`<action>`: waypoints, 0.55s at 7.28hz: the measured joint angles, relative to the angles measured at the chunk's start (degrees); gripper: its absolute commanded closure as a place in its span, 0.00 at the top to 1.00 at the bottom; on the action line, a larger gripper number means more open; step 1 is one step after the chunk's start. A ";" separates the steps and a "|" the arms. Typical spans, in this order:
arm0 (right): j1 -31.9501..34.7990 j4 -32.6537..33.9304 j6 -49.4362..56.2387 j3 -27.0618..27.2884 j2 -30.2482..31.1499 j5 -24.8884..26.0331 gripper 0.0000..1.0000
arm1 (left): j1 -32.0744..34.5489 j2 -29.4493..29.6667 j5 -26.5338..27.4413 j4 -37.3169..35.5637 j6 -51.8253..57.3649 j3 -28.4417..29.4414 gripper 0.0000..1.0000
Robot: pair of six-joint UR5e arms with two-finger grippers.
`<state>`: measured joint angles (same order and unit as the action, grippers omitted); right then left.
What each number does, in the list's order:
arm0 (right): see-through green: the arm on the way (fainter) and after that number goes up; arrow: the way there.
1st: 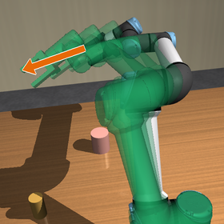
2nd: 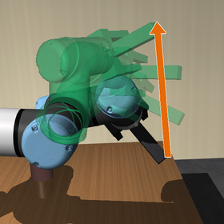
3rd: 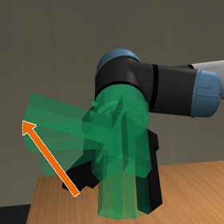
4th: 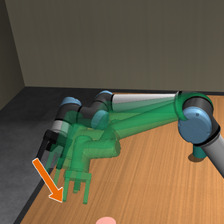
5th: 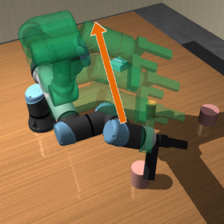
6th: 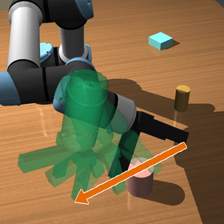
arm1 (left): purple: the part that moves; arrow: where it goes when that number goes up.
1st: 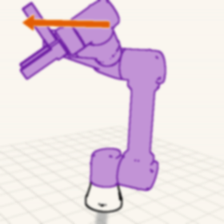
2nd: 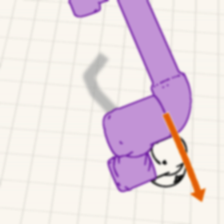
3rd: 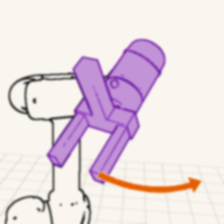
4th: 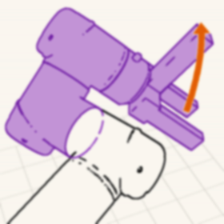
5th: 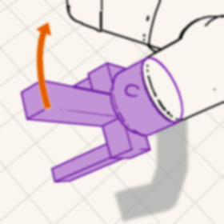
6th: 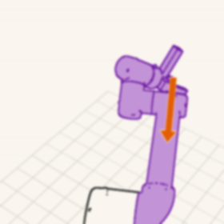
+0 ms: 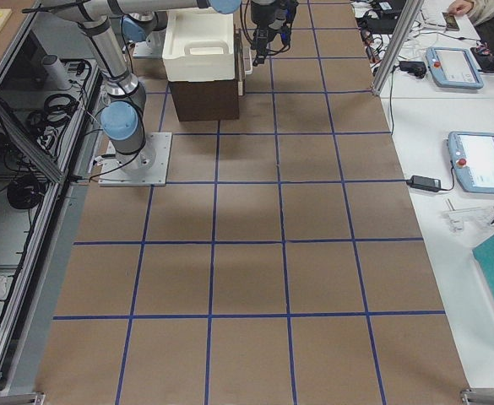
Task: Put scissors in drawer and close it
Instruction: 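Lift the left gripper up from the closed drawer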
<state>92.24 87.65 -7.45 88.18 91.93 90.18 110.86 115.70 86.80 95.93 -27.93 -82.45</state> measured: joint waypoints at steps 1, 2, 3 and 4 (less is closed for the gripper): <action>-0.03 0.04 -0.01 0.01 -0.01 0.00 1.00 | 0.03 -0.28 -0.10 0.47 -0.35 -0.69 1.00; -0.04 0.08 -0.02 0.00 -0.02 0.00 1.00 | 0.05 -0.36 -0.17 0.52 -0.98 -1.05 1.00; -0.04 0.08 -0.02 -0.01 -0.02 0.00 1.00 | 0.02 -0.24 -0.29 0.44 -2.14 -1.21 1.00; -0.04 0.05 -0.01 -0.01 -0.02 0.00 1.00 | -0.20 -0.05 -0.68 -0.16 -3.20 -1.20 1.00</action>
<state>92.20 87.70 -7.46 88.17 91.91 90.18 110.66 115.66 86.12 95.78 -31.13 -83.65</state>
